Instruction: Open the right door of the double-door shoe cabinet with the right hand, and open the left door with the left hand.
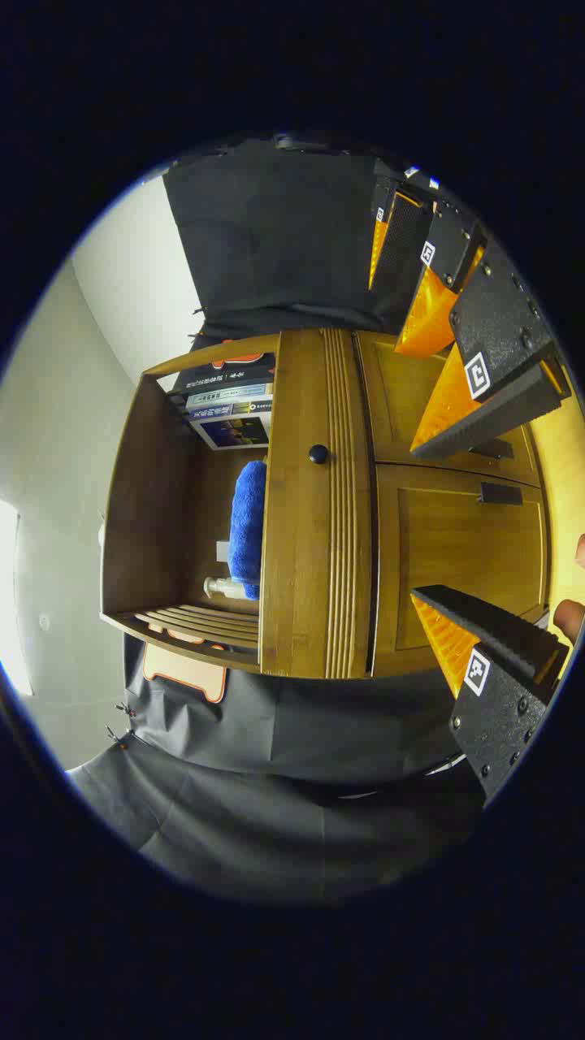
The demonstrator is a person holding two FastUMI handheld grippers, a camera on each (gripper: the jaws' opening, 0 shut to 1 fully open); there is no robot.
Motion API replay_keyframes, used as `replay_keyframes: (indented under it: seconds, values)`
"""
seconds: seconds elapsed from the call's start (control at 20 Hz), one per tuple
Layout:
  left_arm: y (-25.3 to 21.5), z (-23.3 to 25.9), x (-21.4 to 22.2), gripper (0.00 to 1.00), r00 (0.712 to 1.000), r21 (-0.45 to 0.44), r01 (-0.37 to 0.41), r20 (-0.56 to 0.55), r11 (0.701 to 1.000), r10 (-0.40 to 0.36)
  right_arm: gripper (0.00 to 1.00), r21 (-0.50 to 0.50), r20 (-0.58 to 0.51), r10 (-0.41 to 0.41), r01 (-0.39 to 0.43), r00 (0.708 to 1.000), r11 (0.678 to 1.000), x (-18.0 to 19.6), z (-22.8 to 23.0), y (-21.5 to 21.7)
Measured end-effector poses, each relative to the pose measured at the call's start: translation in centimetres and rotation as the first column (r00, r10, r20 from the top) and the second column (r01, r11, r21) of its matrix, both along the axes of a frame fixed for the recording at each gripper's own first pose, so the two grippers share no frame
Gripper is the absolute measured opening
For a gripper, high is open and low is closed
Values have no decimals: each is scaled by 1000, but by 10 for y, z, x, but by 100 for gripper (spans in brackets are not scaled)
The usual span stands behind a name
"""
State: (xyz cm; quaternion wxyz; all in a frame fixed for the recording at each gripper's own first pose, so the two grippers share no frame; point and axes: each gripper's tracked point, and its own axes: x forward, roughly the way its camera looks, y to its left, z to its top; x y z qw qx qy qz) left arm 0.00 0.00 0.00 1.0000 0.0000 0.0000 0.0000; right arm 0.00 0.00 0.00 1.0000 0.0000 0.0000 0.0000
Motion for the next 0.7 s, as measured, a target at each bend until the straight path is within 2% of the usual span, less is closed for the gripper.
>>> replay_keyframes:
  seconds: [0.05,0.2,0.3,0.35,0.4,0.7]
  values:
    - [3,1,1,95,1000,3,-7,1,1000,7,95,6,-3,3,-3,1000,1000,3,-1,1]
    - [11,0,4,95,1000,5,-31,0,1000,31,95,7,-7,10,-10,1000,1000,12,-5,-1]
    - [16,0,7,95,999,3,-44,1,999,44,99,-2,-19,13,-13,1000,1000,19,-12,-1]
    - [17,1,7,92,999,2,-50,2,999,50,100,-4,-24,14,-14,1000,1000,23,-16,-1]
    - [19,1,10,95,998,3,-57,5,998,57,95,-5,-33,15,-16,999,1000,27,-22,-3]
    - [33,1,17,95,995,9,-104,7,995,104,99,3,-102,17,-17,995,1000,56,-65,-9]
